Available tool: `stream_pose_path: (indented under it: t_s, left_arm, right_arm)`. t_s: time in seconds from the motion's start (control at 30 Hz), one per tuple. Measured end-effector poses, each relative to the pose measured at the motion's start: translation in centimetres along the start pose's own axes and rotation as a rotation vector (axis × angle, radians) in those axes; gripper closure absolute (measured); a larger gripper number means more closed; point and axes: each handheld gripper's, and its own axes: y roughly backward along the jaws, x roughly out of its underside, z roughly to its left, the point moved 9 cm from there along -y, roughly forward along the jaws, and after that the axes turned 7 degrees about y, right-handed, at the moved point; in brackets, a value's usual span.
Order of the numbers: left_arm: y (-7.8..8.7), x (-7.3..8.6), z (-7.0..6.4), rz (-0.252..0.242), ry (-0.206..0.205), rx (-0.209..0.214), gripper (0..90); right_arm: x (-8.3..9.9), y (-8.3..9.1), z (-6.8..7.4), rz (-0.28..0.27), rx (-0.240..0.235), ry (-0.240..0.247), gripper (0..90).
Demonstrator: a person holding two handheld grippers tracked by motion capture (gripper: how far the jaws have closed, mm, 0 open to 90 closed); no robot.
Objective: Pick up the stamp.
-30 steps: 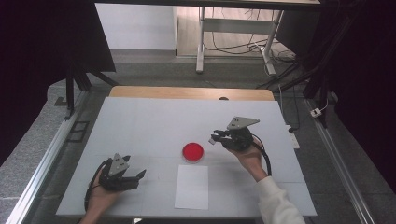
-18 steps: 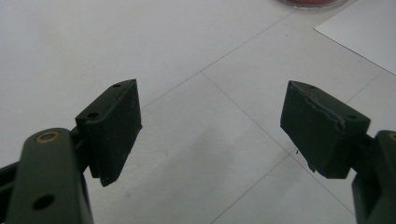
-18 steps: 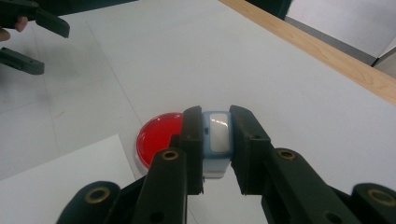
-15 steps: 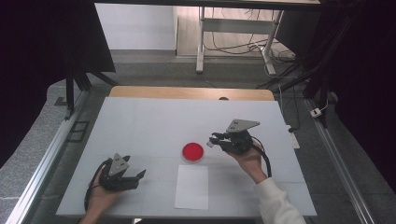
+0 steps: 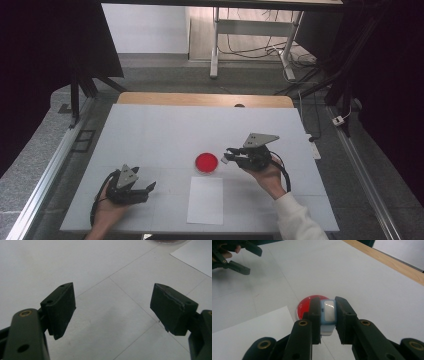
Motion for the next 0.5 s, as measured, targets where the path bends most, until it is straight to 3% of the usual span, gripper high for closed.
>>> stream_pose_path:
  t_s: [0.5]
  left_arm:
    - [-0.1, 0.1, -0.1, 0.004, -0.005, 0.002, 20.7]
  right_arm:
    - [0.2, -0.4, 2.5, 0.012, -0.042, 0.034, 74.6]
